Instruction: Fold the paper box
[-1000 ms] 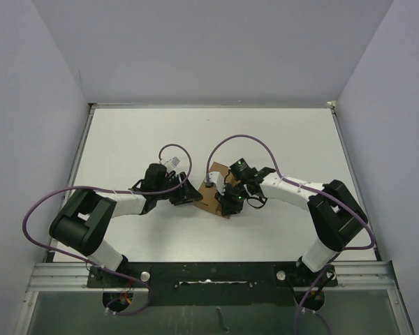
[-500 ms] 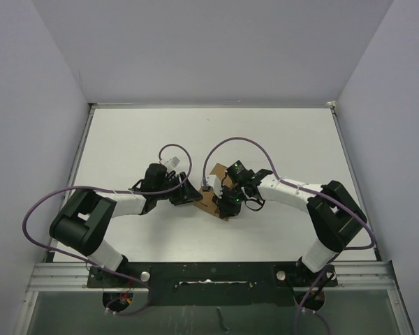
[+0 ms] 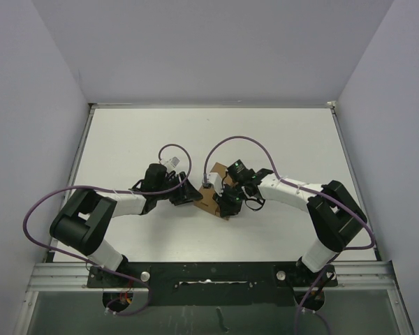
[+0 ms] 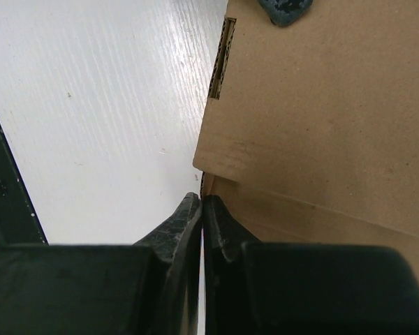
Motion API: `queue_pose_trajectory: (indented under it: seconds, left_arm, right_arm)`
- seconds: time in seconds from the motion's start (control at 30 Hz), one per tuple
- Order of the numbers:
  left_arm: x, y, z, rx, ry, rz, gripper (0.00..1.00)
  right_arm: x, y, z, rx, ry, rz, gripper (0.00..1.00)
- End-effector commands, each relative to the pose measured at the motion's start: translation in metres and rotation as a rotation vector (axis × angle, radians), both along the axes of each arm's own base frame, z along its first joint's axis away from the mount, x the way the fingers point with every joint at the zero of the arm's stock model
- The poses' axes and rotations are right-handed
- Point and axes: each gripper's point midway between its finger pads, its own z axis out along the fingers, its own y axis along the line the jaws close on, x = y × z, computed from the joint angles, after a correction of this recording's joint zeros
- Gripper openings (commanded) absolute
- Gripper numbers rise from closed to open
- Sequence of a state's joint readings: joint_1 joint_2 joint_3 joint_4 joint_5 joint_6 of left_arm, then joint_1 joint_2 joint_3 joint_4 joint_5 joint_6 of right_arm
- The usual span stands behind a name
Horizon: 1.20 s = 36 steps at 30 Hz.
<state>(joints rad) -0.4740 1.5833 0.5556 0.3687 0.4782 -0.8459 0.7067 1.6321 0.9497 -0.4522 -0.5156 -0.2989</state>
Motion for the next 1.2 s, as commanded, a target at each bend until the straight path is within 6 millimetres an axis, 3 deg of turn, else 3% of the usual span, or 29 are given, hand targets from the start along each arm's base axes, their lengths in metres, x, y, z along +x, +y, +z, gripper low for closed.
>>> queue_pose_trajectory:
  seconds: [0.0,0.43,1.17]
  left_arm:
    - [0.0,-0.001,-0.009,0.01,0.012,0.013,0.44]
    - [-0.009,-0.006,-0.012,0.023,0.017,0.016,0.43]
    - [-0.027,-0.022,-0.019,0.042,0.013,-0.009,0.42]
  right_arm:
    - [0.02,0.023,0.03,0.089,-0.101,0.007,0.0]
    - [0.033,0.031,0.034,0.067,-0.061,-0.082,0.0]
    - [0.055,0.05,0.046,0.039,-0.037,-0.071,0.0]
